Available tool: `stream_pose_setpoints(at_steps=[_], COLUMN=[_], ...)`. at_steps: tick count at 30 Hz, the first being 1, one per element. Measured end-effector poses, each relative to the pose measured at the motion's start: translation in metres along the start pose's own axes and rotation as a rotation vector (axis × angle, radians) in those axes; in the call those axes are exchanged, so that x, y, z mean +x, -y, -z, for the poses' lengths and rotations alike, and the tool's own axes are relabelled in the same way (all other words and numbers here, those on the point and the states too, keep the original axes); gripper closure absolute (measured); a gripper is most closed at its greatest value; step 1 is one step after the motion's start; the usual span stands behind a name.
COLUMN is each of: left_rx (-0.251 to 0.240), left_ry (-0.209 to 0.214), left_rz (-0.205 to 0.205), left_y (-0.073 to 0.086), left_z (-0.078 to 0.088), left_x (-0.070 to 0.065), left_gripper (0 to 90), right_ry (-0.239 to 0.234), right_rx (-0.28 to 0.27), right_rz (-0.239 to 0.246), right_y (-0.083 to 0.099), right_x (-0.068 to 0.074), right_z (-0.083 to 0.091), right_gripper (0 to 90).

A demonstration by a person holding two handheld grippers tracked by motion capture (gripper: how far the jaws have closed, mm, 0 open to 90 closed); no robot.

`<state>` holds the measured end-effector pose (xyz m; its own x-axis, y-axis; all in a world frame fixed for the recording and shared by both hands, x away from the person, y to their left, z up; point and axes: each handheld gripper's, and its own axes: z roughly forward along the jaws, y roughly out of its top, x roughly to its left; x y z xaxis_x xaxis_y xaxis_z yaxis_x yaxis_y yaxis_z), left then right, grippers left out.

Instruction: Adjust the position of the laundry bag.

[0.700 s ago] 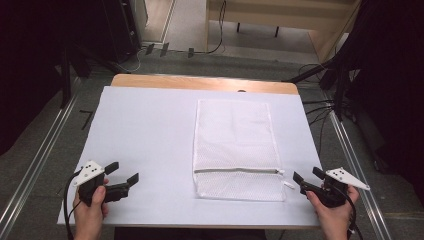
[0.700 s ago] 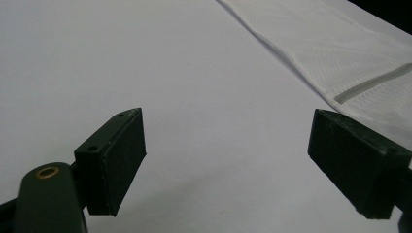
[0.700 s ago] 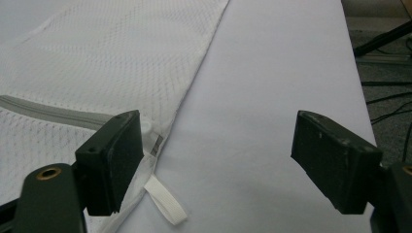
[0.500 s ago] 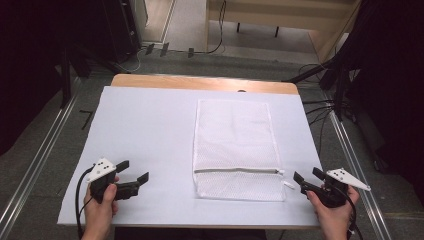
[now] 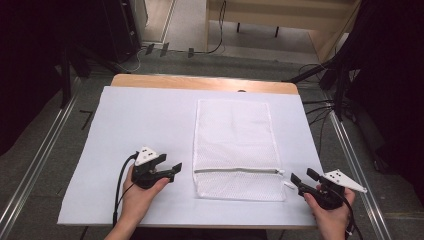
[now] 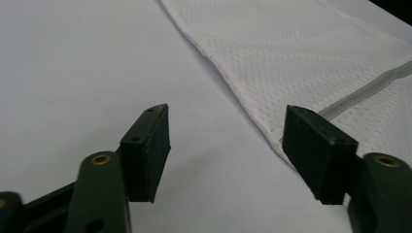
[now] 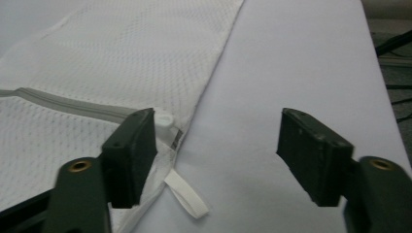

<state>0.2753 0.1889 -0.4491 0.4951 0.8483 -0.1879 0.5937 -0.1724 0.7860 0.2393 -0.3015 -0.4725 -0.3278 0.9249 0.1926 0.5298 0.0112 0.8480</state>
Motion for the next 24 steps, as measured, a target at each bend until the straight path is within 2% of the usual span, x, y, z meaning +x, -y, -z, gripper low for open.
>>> stream_pose_setpoints(at_steps=[6,10,13,16,19,21,24], left_rx=[0.052,0.063,0.072,0.102,0.12,0.131,0.141], left_ry=[0.03,-0.014,-0.017,-0.035,-0.05,-0.039,-0.084], left_rz=[0.011,-0.016,0.037,0.059,0.036,0.02,-0.04], left_y=[-0.008,-0.017,-0.024,-0.024,-0.021,-0.021,-0.02], left_z=[-0.029,-0.047,-0.058,-0.065,-0.068,-0.069,-0.071], left_x=[-0.016,-0.017,-0.012,-0.013,-0.019,-0.024,-0.035], left_gripper=[48.6,49.8,49.9,50.5,50.5,48.9,50.1], right_ry=[-0.014,-0.017,-0.012,-0.012,-0.013,-0.013,-0.015], right_rx=[-0.003,-0.003,-0.002,-0.003,0.002,0.003,0.005], right_rz=[0.015,0.016,0.01,0.011,0.013,0.01,0.011], right_y=[0.0,-0.001,-0.001,0.0,0.0,0.0,0.001], right_x=[0.004,0.005,0.004,0.004,0.004,0.004,0.005], right_z=[0.0,0.0,0.0,0.0,0.0,-0.001,-0.002], right_gripper=[37.9,37.9,37.9,37.9,37.9,38.0,38.0])
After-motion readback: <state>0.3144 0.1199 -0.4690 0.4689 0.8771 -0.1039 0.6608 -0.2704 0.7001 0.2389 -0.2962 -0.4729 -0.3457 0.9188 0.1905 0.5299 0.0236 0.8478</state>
